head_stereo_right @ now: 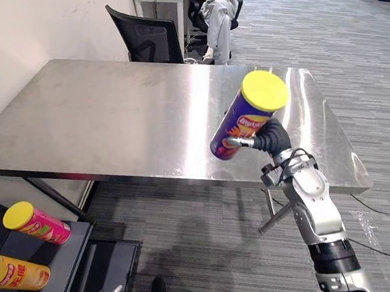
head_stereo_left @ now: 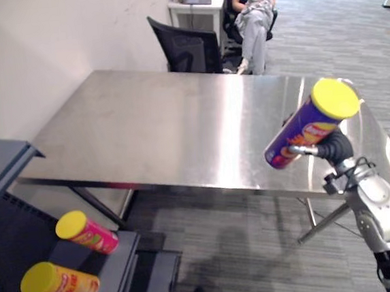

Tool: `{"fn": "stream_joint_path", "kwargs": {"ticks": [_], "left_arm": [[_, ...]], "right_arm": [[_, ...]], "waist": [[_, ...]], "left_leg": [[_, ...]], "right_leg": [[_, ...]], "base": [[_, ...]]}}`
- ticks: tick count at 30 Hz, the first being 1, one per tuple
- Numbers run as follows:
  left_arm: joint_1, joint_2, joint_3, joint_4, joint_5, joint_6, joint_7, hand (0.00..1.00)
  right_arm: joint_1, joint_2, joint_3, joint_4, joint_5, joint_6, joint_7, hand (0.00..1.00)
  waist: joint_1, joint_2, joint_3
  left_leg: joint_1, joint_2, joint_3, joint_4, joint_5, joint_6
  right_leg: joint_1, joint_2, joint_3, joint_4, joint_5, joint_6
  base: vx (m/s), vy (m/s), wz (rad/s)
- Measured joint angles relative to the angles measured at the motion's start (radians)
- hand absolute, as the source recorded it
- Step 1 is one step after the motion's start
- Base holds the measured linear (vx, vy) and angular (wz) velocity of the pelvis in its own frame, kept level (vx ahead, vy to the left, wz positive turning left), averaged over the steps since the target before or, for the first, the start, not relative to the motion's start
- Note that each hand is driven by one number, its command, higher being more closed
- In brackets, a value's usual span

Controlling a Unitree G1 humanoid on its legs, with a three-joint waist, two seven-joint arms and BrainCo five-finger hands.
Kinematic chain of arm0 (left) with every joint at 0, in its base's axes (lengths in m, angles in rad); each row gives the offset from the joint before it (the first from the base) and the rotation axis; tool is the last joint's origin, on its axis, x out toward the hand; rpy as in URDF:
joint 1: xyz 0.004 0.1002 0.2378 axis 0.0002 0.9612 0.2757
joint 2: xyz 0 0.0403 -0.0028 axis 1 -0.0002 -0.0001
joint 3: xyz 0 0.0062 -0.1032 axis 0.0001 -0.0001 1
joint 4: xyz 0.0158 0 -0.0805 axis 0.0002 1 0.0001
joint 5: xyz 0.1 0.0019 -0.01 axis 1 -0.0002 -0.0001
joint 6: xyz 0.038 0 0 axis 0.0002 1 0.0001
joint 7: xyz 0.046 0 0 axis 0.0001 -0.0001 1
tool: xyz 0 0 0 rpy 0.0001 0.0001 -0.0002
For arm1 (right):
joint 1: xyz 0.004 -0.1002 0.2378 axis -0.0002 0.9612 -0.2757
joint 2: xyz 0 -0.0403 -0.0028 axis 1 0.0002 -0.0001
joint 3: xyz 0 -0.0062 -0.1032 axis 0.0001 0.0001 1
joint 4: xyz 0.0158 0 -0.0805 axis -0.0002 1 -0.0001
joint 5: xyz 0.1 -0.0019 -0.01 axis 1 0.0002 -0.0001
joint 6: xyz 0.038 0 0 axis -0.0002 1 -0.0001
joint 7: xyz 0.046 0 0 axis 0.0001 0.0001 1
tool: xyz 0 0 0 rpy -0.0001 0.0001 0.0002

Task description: Put the gum and the chips on the shelf.

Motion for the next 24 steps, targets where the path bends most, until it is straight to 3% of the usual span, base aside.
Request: {"fn": "stream_joint_path", "kwargs": {"ticks": [9,15,19,24], "left_arm": [[0.0,-0.006,-0.008,0.01,-0.006,0.0,0.012,0.0],[-0.002,-0.006,-0.014,0.01,-0.009,-0.001,0.021,0.0],[-0.019,-0.001,-0.014,0.008,-0.009,-0.002,0.022,0.0],[-0.019,-0.006,-0.013,0.01,-0.036,-0.001,0.022,0.0]], "right_arm": [[0.081,0.003,-0.076,-0.012,0.0,-0.035,-0.025,1.0],[0.084,0.022,-0.087,-0.036,-0.001,-0.04,-0.062,1.0],[0.079,0.059,-0.107,-0.038,-0.005,-0.06,-0.11,1.0],[0.074,0.08,-0.104,-0.043,-0.011,-0.073,-0.13,1.0]], "waist": [[-0.016,0.023,-0.023],[-0.015,0.023,-0.021],[-0.008,0.013,0.011],[0.004,0.027,0.065]], "left_leg": [[0.004,0.005,0.022,0.0,-0.006,-0.003],[0.001,0.008,0.011,0.001,-0.003,-0.002],[-0.056,0.011,-0.033,0.1,-0.03,-0.011],[-0.103,0.037,-0.066,0.196,-0.063,-0.029]], "right_leg": [[-0.009,0.003,0.023,0.004,0.0,0.0],[-0.031,-0.001,0.018,0.068,-0.024,-0.014],[-0.046,-0.005,-0.014,0.13,-0.056,-0.031],[-0.059,0.014,-0.039,0.182,-0.095,-0.045]], "base": [[0.01,-0.004,-0.07],[-0.01,-0.003,0.05],[-0.07,-0.02,0.29],[-0.13,-0.057,0.16]]}}
